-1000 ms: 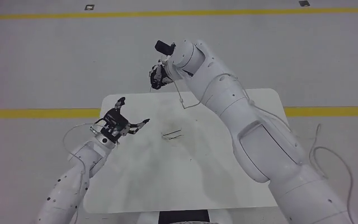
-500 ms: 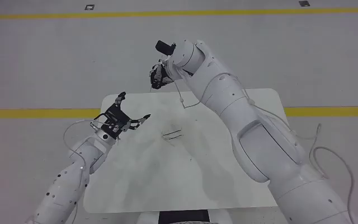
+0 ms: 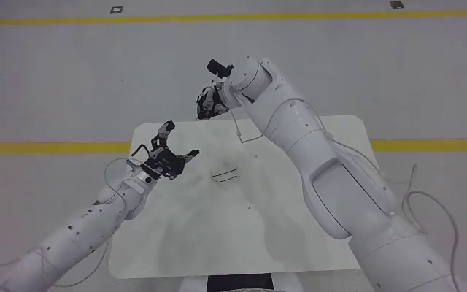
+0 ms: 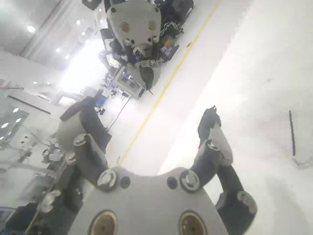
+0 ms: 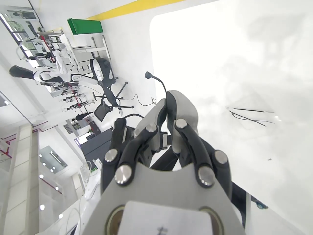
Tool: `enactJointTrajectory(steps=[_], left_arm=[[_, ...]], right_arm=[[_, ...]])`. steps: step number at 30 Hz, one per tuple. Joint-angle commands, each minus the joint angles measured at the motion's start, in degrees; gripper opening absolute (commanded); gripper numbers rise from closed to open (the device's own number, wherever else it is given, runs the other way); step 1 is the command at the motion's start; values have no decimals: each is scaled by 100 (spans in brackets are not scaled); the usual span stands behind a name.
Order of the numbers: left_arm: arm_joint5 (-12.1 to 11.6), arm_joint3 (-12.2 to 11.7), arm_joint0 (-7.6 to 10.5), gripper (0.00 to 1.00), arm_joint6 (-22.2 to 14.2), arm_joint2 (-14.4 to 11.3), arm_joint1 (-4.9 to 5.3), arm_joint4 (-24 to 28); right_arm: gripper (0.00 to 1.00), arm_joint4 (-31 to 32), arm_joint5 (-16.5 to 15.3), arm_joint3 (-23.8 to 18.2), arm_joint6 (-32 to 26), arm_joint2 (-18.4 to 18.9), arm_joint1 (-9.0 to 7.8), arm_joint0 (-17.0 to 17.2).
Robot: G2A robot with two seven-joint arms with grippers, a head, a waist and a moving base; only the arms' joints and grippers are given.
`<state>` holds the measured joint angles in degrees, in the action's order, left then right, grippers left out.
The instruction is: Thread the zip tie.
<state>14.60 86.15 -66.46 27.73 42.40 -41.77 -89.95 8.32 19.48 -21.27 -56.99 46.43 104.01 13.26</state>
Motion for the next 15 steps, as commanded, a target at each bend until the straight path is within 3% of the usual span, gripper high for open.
enactJointTrajectory(steps=[1, 6, 8, 12, 15], left_arm=[[-12, 1, -15, 100, -4, 52, -3, 0], [-20, 13, -15, 100, -7, 59, -14, 0], [96, -56, 15, 100, 14, 50, -30, 0], [488, -251, 268, 100, 157, -271, -39, 0], [488, -396, 502, 100, 178, -460, -73, 0]], right_arm=[[0, 1, 0, -2, 1, -1, -1, 1], [0, 1, 0, -2, 1, -1, -1, 1], [0, -25, -5, -29, 98, 17, -4, 77], [0, -151, 0, -52, 170, 125, -27, 185], [0, -283, 0, 41, 164, 206, -19, 198]])
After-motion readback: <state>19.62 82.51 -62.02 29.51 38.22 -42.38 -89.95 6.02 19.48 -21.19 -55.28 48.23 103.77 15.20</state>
